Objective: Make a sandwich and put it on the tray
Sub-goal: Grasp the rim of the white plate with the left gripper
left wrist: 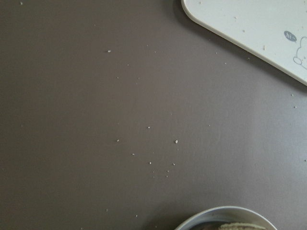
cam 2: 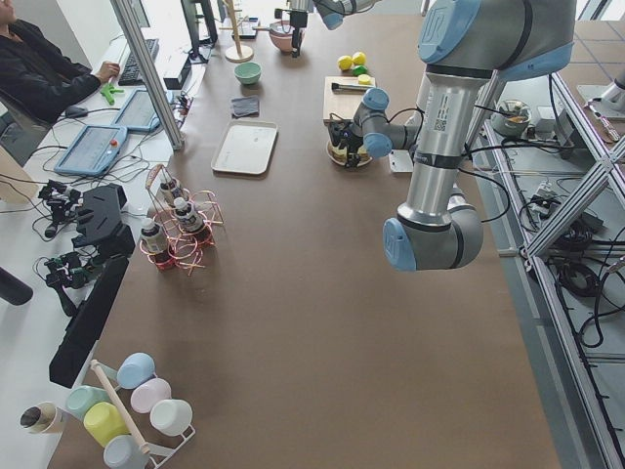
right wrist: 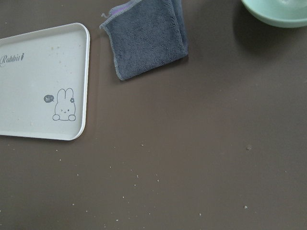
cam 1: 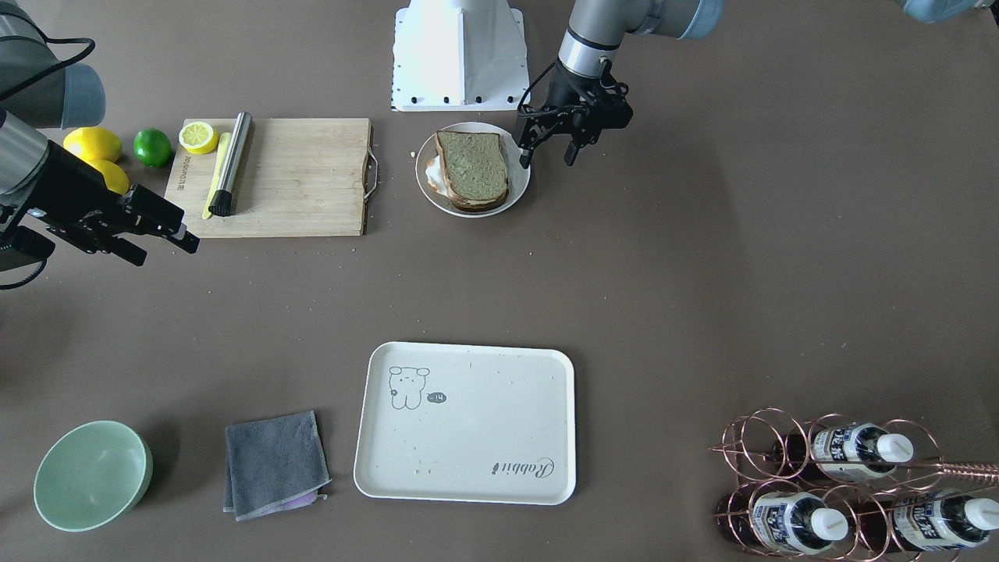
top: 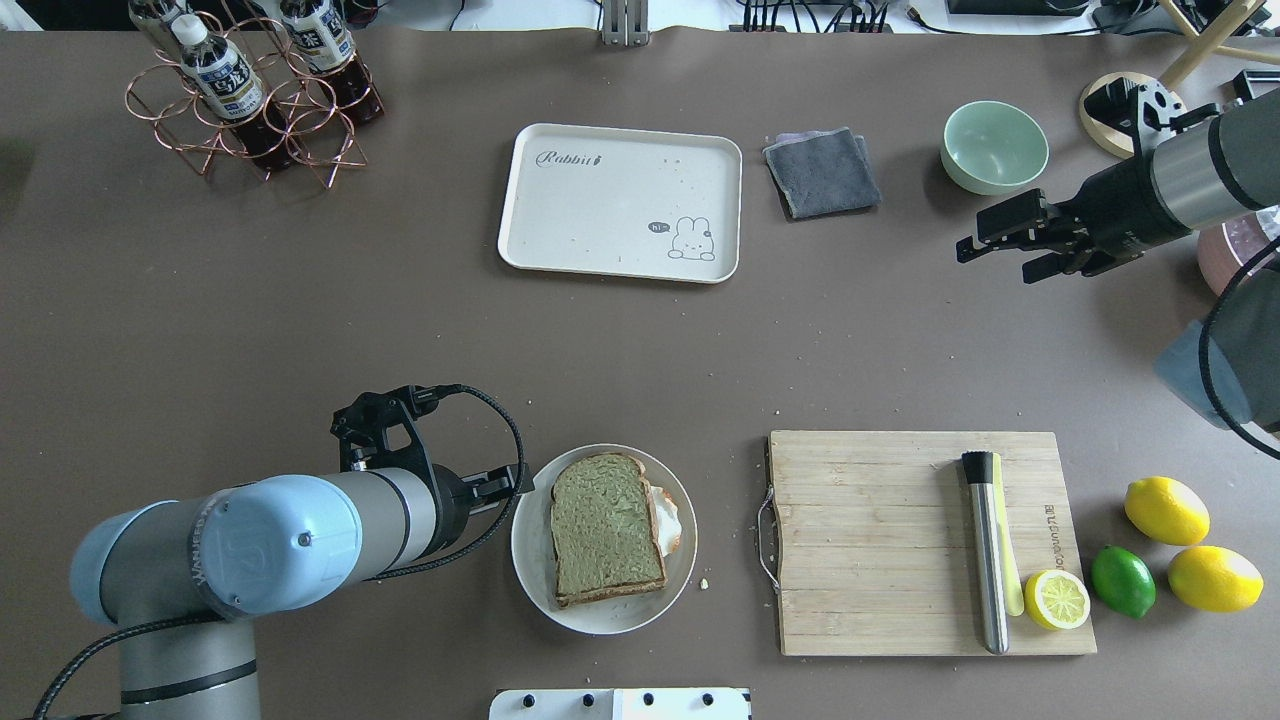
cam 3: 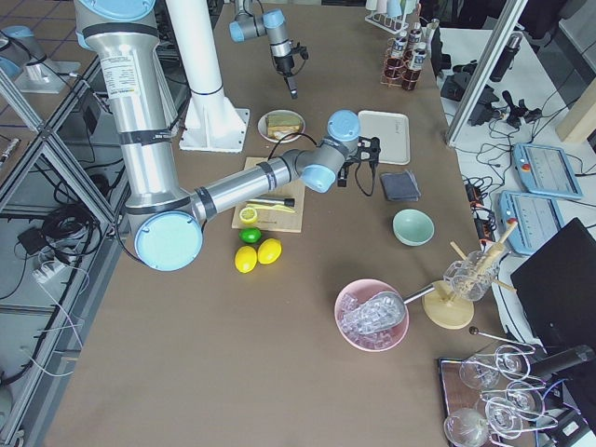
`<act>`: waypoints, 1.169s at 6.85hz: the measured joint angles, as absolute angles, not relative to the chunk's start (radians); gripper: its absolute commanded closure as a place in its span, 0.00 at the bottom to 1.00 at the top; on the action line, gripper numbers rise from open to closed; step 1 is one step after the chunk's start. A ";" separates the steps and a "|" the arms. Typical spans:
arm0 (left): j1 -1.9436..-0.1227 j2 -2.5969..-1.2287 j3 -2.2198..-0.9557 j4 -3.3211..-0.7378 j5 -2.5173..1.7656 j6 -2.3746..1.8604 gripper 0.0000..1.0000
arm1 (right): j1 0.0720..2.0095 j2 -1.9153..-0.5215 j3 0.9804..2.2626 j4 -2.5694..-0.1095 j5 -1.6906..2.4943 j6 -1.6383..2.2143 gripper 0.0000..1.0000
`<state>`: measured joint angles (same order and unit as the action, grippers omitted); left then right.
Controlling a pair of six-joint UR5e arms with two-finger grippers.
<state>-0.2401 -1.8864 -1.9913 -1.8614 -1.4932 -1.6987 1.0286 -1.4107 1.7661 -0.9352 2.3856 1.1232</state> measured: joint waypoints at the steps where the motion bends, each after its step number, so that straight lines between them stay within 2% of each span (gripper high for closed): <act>1: -0.206 -1.890 -1.976 -1.863 -1.462 -1.714 0.37 | 1.029 -1.413 1.767 -0.935 2.384 1.123 0.01; 3: -0.153 -1.901 -1.947 -1.864 -1.423 -1.747 0.40 | 1.028 -1.414 1.767 -0.934 2.379 1.123 0.01; 6: -0.125 -1.906 -1.933 -1.865 -1.401 -1.766 0.54 | 1.028 -1.416 1.765 -0.934 2.373 1.123 0.01; 7: -0.124 -1.912 -1.924 -1.865 -1.400 -1.767 0.56 | 1.028 -1.416 1.764 -0.934 2.372 1.123 0.01; 8: -0.123 -1.928 -1.908 -1.864 -1.396 -1.768 0.78 | 1.027 -1.416 1.763 -0.934 2.369 1.123 0.01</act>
